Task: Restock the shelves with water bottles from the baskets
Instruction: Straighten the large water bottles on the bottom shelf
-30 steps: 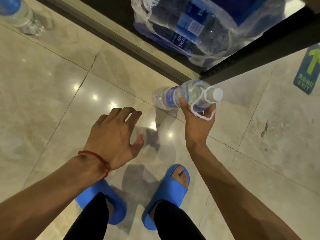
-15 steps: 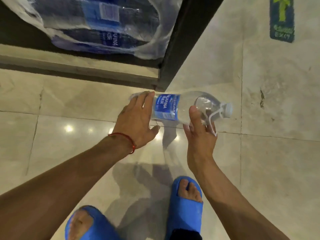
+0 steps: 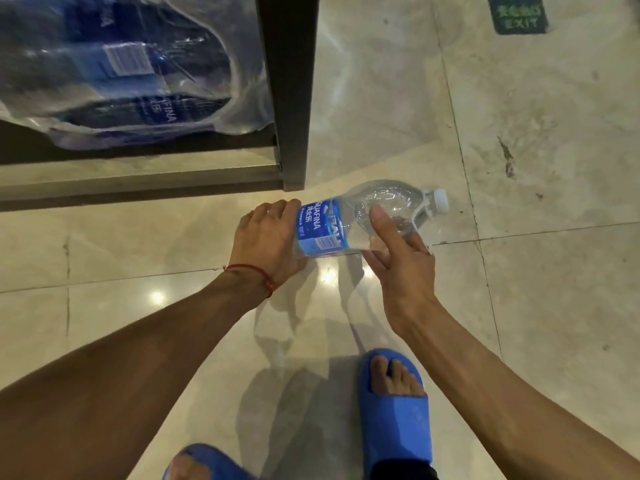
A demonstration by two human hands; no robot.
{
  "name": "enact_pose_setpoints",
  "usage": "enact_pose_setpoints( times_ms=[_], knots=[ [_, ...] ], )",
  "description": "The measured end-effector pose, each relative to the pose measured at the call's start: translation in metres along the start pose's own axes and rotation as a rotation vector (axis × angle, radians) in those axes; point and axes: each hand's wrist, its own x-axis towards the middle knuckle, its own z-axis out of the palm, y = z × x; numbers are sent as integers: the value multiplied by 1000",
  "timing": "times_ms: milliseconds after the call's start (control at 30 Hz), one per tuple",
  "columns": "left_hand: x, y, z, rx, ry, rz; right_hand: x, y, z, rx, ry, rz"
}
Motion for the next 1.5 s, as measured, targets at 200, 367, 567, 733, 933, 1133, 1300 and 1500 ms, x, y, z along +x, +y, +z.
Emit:
enact_pose_setpoints(
  times_ms=[200,367,567,733,933,1133,1300,1500],
  knots=[
    [-72,15,-39,-44,10,-40,-62,-32,-6,-92,-14,68],
    [-161,17,-108,-94,-83,-146,-152,-64,4,-170,-66,169],
    [-275,30,-191,-234,-78,-351,-256,-111,27,-287,-132,207],
    [-358,39,-265,-326,-77,-506,-340,-158,56,-426,-246,215],
    [-463,57,-330,-422,62,-690,-439,-205,83,-544,-524,197],
    [-550,89,-380,-398,193,-957,-517,-241,113,-753,-749,242],
    [-609,122,-419,-464,263,-1150,-585,-272,129,-883,-987,182],
    [-667,149,-455,-651,530,-1335,-659,-282,159,-1011,-1263,155]
  ],
)
